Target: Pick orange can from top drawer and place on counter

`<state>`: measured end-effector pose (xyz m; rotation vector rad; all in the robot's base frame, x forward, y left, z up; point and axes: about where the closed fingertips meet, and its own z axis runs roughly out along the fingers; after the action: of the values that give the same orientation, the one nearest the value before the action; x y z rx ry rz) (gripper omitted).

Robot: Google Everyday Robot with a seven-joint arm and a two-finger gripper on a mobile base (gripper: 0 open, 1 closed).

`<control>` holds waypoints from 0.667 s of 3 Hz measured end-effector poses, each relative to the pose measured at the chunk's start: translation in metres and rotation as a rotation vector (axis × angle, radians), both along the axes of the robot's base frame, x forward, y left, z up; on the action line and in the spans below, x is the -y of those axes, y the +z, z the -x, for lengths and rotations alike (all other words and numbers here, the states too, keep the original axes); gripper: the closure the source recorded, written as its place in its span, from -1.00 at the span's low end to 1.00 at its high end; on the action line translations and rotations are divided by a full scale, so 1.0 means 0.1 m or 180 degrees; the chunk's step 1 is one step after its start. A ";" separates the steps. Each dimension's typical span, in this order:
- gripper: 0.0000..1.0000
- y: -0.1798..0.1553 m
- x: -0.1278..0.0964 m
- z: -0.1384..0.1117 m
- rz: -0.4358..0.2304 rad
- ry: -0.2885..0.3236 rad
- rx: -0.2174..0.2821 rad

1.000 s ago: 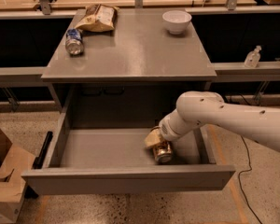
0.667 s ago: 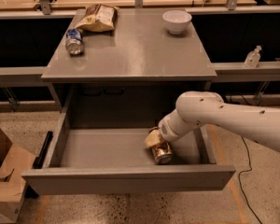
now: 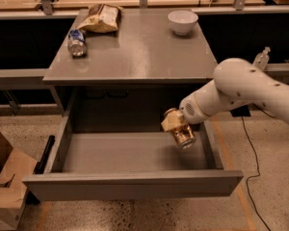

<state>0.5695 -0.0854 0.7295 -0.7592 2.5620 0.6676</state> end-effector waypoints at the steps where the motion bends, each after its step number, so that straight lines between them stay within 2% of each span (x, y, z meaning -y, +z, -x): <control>1: 1.00 0.76 0.15 -0.03 -0.0183 0.0402 0.0264; 2: 1.00 1.41 0.29 -0.08 -0.0108 0.0802 0.0495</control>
Offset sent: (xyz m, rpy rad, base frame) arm 0.0100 -0.0585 0.2505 -0.0213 -0.2409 0.4471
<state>0.5779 -0.1144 0.8706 -1.0897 2.3308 0.6963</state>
